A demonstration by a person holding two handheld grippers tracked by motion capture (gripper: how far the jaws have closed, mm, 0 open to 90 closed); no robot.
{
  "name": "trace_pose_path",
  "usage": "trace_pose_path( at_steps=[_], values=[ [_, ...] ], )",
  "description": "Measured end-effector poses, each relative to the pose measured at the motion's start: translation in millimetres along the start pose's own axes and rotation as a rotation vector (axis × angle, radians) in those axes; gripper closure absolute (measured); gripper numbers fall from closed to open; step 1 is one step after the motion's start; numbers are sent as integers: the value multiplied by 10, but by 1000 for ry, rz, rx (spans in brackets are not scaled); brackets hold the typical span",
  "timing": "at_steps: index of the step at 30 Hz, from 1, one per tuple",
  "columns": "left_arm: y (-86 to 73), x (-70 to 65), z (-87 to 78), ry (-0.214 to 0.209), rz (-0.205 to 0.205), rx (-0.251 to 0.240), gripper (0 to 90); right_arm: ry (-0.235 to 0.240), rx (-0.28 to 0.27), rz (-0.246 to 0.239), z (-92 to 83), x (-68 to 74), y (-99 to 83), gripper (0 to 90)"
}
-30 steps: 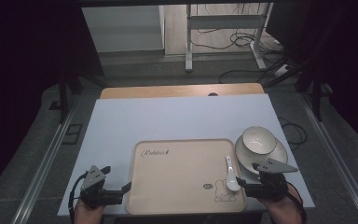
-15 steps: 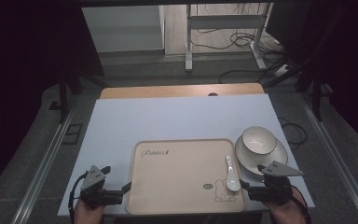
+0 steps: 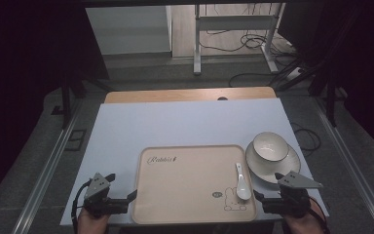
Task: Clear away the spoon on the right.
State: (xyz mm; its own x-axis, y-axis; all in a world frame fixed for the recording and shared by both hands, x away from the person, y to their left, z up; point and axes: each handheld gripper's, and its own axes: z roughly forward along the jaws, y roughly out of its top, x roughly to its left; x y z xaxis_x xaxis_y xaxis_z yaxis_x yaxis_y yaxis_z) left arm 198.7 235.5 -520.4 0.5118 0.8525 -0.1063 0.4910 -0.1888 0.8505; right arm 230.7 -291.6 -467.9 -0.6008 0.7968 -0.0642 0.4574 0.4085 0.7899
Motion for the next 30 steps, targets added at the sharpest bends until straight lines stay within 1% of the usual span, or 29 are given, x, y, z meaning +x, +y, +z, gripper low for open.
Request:
trace_pose_path(
  at_steps=[5,16,30],
  values=[
    [0,1,-3,1,-1,-4,0,-3,-12,5,-35,-22,-24,61],
    [0,3,-8,4,0,-10,0,-17,-6,7,-97,-77,-131,44],
    [-2,4,-10,12,1,-13,0,-32,-15,51,-191,-182,-293,33]
  ],
)
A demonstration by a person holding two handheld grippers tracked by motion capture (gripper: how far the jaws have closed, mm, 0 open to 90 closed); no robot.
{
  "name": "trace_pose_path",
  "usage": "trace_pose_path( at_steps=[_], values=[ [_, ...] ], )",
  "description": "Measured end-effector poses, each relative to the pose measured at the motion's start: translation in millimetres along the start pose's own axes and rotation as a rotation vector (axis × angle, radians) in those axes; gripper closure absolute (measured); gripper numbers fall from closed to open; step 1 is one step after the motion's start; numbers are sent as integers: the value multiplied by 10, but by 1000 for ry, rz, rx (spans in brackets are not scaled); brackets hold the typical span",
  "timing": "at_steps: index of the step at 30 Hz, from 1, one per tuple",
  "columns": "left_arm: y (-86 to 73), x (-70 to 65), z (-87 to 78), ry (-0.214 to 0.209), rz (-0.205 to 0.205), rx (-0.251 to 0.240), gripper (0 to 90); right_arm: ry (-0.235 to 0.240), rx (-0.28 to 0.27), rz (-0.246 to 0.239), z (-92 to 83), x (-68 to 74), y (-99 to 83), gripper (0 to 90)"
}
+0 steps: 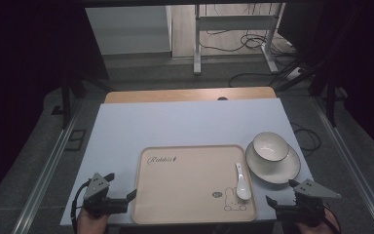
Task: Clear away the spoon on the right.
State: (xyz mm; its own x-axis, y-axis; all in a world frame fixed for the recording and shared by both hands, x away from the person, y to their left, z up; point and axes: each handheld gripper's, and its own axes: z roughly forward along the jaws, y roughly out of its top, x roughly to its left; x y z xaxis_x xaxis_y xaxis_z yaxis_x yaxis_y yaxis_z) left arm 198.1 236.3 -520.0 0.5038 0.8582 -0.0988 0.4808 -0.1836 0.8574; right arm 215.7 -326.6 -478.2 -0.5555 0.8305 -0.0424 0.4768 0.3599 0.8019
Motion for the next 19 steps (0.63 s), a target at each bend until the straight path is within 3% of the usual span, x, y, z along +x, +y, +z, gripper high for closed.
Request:
trace_pose_path(
  at_steps=[14,19],
  values=[
    [-4,-4,13,4,10,12,0,-12,28,33,-5,-67,-107,24],
    [1,-11,22,4,15,16,0,-19,54,18,26,-53,-101,24]
  ],
)
